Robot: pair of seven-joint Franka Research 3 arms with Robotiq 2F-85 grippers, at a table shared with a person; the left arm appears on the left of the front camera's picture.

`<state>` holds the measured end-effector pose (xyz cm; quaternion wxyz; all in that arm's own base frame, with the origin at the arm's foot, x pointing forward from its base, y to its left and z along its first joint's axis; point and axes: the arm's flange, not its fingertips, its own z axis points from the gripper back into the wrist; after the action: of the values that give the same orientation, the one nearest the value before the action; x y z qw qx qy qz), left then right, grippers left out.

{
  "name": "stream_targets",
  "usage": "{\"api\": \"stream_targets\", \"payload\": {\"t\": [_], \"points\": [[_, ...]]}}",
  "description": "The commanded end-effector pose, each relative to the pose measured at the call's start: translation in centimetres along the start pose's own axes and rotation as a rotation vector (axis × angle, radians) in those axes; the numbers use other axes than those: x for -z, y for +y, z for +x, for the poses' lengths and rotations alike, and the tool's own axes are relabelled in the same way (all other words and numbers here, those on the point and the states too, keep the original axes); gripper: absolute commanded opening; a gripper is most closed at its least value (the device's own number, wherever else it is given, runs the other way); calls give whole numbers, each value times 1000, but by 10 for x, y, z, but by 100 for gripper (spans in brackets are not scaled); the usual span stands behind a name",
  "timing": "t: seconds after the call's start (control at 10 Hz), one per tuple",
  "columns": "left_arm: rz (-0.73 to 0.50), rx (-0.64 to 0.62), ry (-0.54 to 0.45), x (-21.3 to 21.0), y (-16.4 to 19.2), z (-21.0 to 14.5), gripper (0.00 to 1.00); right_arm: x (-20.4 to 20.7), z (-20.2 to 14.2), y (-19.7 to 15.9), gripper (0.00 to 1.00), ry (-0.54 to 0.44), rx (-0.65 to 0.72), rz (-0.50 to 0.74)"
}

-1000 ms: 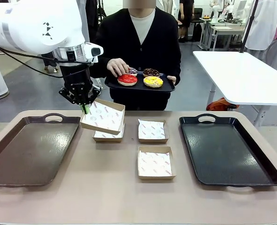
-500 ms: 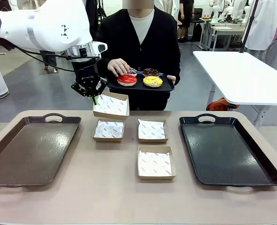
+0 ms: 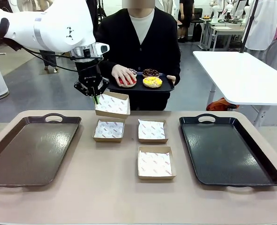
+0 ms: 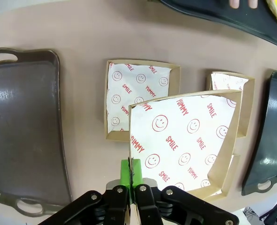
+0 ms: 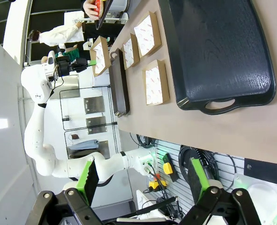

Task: Individually package the donuts and arrange them on the tray.
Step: Pick up one Paper togo box, then place the picked Paper togo box on the Handle tray while simultaneously picking up another Paper togo box from the table with the other hand.

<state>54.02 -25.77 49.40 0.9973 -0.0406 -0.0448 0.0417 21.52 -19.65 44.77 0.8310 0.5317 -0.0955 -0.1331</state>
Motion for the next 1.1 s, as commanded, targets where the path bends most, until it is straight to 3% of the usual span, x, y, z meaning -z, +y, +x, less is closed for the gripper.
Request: {"api": "stream_targets", "payload": {"t": [0.0, 1.0], "points": [[-7, -4, 0, -3, 3, -4, 1, 3, -1, -1, 100, -14, -1, 6], [-7, -4, 0, -3, 3, -4, 1, 3, -1, -1, 100, -14, -1, 6]]}}
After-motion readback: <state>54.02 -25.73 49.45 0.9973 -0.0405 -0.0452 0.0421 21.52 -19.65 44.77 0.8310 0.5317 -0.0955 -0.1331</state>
